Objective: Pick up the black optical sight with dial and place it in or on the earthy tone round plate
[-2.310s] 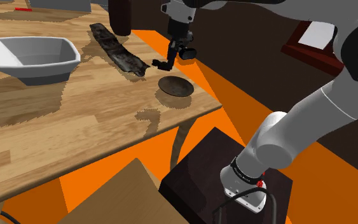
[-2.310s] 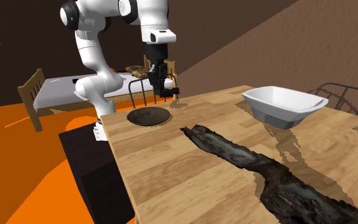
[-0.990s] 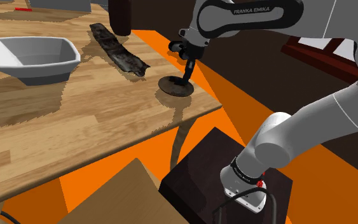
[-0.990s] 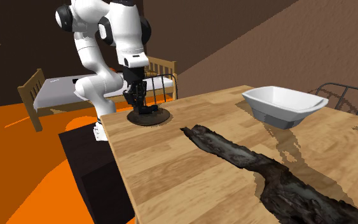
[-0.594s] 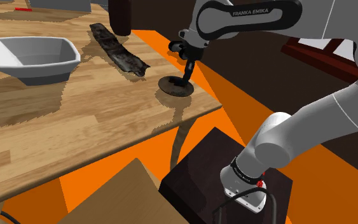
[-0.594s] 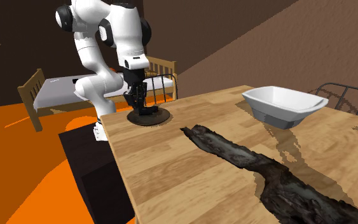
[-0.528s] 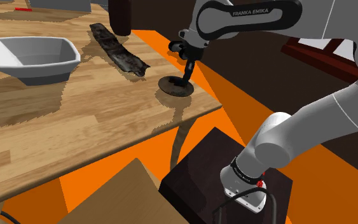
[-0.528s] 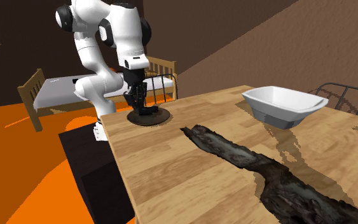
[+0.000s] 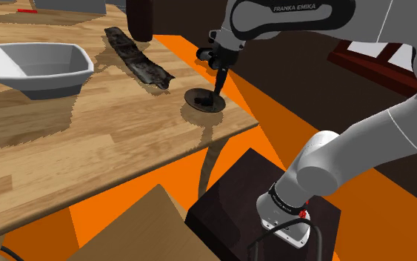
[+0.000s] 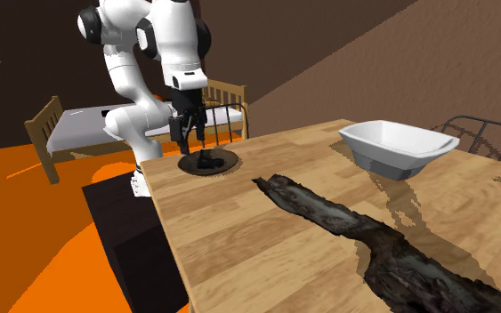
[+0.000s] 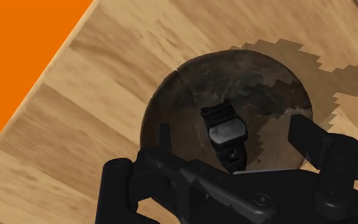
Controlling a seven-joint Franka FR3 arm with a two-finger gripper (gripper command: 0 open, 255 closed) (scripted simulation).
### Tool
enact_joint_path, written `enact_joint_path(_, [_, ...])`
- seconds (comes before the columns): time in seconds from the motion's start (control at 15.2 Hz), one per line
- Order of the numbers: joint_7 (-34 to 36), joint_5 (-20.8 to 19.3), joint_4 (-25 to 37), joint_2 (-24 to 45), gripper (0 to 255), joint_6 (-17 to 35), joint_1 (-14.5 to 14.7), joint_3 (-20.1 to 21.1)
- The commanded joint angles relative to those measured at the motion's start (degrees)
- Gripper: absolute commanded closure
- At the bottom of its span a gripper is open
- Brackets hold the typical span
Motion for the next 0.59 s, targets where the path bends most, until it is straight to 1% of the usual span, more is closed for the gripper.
enact_joint_path(0.0, [0.26,-0.01,2.87,-0.72,0,-3.6,0.05,0.17])
enact_joint_path(0.07, [0.27,-0.02,4.34,-0.77,0,-5.13,0.04,0.16])
enact_joint_path(0.53, [0.27,-0.02,4.34,-0.77,0,-5.13,0.04,0.16])
